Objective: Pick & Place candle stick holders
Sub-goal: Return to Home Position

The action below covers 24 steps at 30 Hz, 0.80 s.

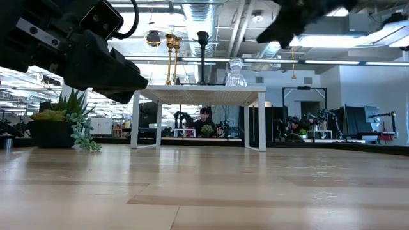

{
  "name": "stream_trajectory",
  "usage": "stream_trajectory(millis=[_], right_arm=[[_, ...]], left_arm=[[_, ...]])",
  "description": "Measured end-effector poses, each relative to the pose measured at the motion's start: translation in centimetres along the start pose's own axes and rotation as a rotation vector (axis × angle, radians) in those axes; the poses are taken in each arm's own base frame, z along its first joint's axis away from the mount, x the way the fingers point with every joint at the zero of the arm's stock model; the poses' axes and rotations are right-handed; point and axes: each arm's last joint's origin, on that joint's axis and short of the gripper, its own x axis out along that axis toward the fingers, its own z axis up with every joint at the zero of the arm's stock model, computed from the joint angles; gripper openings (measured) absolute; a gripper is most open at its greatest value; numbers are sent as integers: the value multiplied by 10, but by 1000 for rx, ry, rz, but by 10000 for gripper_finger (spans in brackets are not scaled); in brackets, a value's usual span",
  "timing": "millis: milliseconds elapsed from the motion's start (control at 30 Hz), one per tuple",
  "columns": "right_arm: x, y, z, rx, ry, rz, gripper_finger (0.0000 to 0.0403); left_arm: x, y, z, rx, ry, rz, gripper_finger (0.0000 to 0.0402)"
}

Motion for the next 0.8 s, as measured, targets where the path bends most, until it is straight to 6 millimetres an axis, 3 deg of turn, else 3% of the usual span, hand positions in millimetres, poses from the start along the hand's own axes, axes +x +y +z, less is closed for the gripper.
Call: stream_trajectory(millis=[167,433,800], right_arm=[[-15,9,-23,11,-141,29,3],[-47,24,-31,-40,-370,57,1],[-69,30,-49,-55,-434,71,0]], left_arm=[[0,0,0,0,-2,7,4],[0,0,0,0,-2,0,4],[0,0,0,0,-1,0,4]])
